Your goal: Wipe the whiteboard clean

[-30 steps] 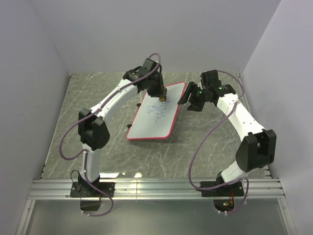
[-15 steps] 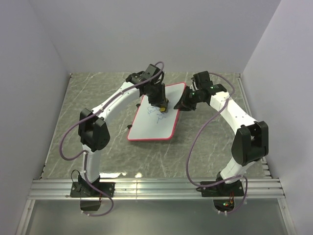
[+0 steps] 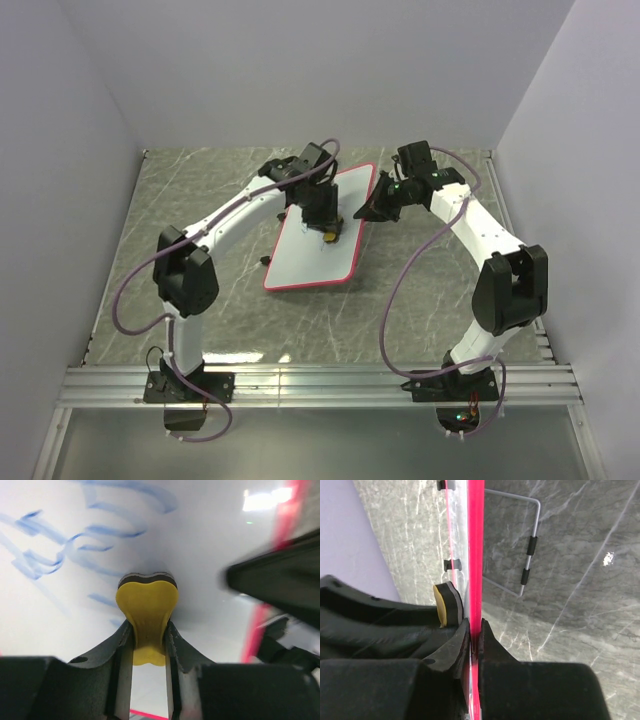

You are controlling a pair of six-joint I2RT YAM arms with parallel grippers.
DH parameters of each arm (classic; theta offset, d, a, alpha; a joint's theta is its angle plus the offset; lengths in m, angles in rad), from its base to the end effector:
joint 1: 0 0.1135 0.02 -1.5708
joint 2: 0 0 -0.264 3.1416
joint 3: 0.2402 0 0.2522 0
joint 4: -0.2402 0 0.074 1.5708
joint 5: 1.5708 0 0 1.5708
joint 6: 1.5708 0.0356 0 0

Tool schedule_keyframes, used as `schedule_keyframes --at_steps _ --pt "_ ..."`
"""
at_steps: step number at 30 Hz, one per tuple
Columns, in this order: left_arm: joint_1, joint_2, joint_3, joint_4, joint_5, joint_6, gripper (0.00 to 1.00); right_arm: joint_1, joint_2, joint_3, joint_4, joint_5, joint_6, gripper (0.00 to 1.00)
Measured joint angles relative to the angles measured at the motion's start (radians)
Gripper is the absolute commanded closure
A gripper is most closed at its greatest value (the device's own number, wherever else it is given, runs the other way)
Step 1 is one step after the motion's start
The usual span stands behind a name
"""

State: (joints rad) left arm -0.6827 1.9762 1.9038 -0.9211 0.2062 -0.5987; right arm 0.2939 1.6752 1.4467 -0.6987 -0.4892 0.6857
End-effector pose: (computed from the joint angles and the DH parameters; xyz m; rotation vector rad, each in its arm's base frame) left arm 0.3307 -0.2783 0.3070 0.1972 2.7063 -0.7064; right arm 0.3425 0.1212 0.2947 0.2968 2.6181 0.9901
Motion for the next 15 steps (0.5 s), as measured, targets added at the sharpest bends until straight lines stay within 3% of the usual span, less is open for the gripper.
schedule_keyframes --at_steps 5,8,12,15 --pt "0.059 -0.113 -0.261 0.007 -0.035 0.0 1.0 0.0 0.003 0.014 -0.018 0.002 -0.006 1.0" --pt "0.113 -0.124 -0.345 0.0 -0.047 0.008 1.0 0.001 0.003 0.019 -0.019 0.002 -0.008 1.0" --pt "0.137 -0.122 -0.365 -0.006 -0.04 0.028 1.0 0.001 0.003 0.019 -0.016 -0.002 -0.003 1.0" --pt "0.1 -0.107 -0.288 -0.03 -0.005 0.041 1.0 0.001 0.003 0.019 -0.013 -0.002 -0.002 1.0"
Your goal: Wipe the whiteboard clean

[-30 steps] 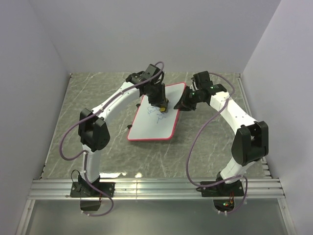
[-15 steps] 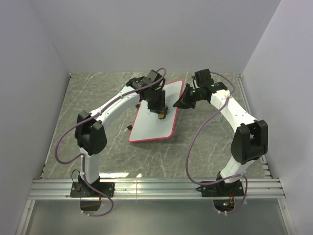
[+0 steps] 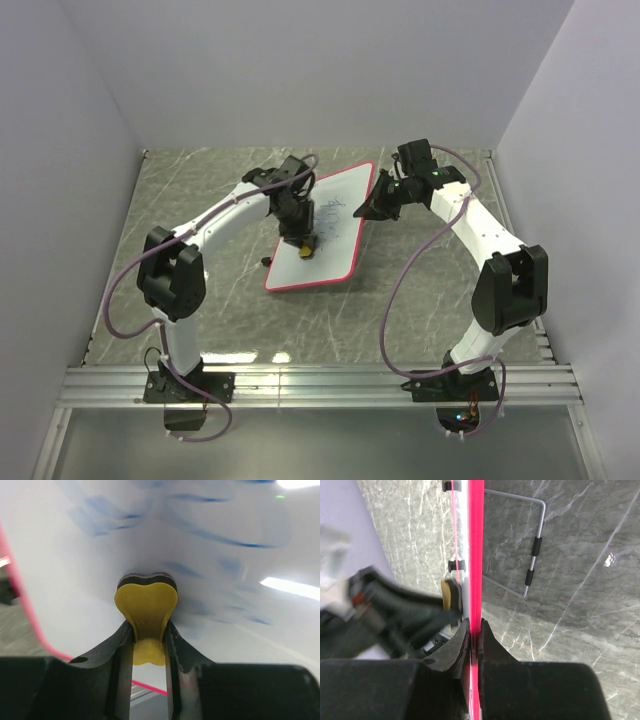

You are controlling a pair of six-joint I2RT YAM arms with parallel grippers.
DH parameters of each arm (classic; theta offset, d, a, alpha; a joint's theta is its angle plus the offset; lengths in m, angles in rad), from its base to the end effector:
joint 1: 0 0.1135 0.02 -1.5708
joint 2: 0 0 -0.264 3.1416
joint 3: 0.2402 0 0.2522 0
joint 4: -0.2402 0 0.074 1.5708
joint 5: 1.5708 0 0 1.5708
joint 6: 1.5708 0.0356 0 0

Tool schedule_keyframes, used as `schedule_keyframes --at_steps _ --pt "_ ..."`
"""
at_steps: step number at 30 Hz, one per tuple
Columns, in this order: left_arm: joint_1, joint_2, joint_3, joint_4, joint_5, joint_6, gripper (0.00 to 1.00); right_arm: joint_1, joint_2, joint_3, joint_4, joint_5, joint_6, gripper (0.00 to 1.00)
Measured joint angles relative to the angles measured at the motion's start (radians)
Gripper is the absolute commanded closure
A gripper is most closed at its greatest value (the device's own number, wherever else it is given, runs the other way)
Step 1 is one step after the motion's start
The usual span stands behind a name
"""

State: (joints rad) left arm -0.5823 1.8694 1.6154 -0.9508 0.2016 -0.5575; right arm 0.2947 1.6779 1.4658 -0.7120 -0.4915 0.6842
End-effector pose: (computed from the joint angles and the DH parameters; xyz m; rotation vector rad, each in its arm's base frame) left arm 0.3208 -0.2198 0.2607 0.0901 2.8927 -0.5354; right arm 0.3433 0.1217 0.2990 0.2913 2.6155 0.9937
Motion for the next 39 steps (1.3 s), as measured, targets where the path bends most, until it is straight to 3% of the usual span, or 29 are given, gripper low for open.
schedule_keyframes --at_steps 6,12,18,27,34,39 --pt "-0.138 0.019 0.203 0.105 0.183 -0.019 1.0 0.0 0.0 0.0 -0.002 0.001 0.002 1.0" --pt "-0.182 -0.038 0.118 0.257 0.275 -0.089 1.0 -0.003 0.002 0.008 -0.024 0.003 -0.024 1.0" --pt "-0.132 -0.094 -0.051 0.368 0.303 -0.121 1.0 -0.004 0.004 0.008 -0.031 0.006 -0.035 1.0" --pt "0.06 -0.122 -0.291 0.431 0.235 -0.128 1.0 -0.005 0.004 0.008 -0.04 0.014 -0.036 1.0" --pt "0.103 -0.095 -0.307 0.456 0.193 -0.108 1.0 -0.005 0.004 0.008 -0.039 0.021 -0.015 1.0" --pt "0.158 0.029 -0.177 0.407 0.168 -0.082 1.0 -0.005 0.003 0.008 -0.036 0.026 0.001 1.0"
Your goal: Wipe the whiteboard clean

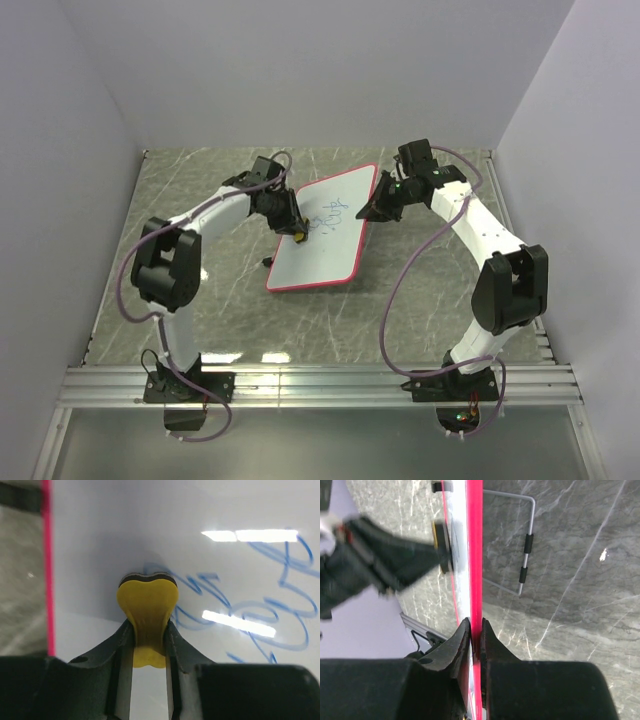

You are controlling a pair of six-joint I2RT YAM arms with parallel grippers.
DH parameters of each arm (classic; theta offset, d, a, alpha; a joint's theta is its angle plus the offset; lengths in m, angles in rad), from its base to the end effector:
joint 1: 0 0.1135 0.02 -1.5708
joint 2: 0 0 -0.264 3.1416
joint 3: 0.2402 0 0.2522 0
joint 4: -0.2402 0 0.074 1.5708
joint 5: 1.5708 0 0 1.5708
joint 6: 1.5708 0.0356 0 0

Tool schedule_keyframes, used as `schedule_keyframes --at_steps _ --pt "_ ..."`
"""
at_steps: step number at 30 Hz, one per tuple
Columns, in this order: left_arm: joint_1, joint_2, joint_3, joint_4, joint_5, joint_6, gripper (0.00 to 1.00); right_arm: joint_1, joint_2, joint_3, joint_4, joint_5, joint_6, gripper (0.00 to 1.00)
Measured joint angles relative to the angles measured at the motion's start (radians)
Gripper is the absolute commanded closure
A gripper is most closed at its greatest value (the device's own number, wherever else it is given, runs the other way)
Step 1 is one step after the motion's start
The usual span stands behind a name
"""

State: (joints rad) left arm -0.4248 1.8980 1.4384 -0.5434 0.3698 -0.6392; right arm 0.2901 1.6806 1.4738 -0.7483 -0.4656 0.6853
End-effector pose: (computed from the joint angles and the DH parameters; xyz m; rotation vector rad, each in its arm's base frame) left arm 0.3670 -0.1801 0.2182 -0.1431 2.7146 -0.8393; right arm 0.3424 0.1189 0.2980 0.3247 2.6407 0.9510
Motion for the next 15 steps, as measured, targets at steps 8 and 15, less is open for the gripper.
schedule_keyframes --at_steps 8,15 --pt "-0.012 0.112 0.2 -0.143 -0.08 0.053 1.0 0.0 -0.019 0.0 -0.001 -0.004 0.017 1.0" --pt "-0.113 0.115 0.334 -0.206 -0.013 0.078 1.0 0.0 -0.021 0.0 -0.018 0.009 0.016 1.0"
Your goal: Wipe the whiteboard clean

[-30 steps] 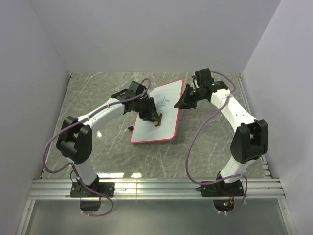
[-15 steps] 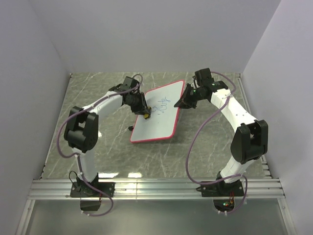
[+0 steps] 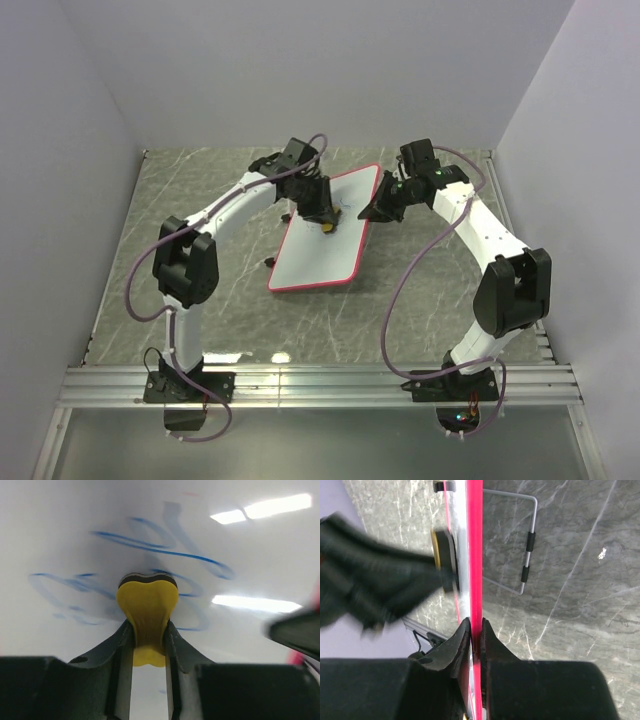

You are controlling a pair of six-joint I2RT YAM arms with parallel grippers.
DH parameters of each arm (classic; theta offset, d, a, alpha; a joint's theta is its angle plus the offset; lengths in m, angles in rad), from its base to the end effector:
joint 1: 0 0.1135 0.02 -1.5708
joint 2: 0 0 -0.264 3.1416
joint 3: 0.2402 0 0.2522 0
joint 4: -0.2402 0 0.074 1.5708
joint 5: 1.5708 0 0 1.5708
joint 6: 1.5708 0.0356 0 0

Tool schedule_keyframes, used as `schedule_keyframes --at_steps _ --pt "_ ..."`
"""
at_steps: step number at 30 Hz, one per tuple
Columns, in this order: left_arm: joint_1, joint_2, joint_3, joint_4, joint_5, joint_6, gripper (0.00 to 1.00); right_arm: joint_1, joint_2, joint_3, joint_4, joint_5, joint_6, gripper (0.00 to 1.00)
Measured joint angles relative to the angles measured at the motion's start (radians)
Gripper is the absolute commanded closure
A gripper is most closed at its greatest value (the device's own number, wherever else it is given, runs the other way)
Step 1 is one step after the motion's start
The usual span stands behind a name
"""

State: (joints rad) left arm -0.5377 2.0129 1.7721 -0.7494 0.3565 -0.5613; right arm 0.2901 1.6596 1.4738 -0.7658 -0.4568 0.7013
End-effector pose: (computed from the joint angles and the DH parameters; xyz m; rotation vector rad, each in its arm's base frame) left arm 0.3750 -0.2381 0.2622 0.1138 2.7084 -0.8382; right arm 0.3373 0.1171 0.3039 0.3485 2.6372 0.9460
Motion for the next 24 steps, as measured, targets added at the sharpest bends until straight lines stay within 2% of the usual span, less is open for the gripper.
schedule_keyframes --at_steps 5,9,15,24 --pt "-0.075 0.0 0.106 -0.012 0.116 -0.003 1.0 0.0 0.0 0.0 -0.005 0.002 0.0 1.0" --pt "-0.072 0.001 0.116 -0.016 0.17 -0.011 1.0 0.0 0.0 0.0 -0.003 -0.002 0.0 1.0" --pt "0.029 0.043 0.053 -0.038 0.2 -0.006 1.0 0.0 0.0 0.0 -0.005 0.001 -0.002 1.0" --pt "0.203 0.236 0.126 -0.157 0.066 0.076 1.0 0.0 -0.001 0.0 -0.005 0.0 -0.003 1.0"
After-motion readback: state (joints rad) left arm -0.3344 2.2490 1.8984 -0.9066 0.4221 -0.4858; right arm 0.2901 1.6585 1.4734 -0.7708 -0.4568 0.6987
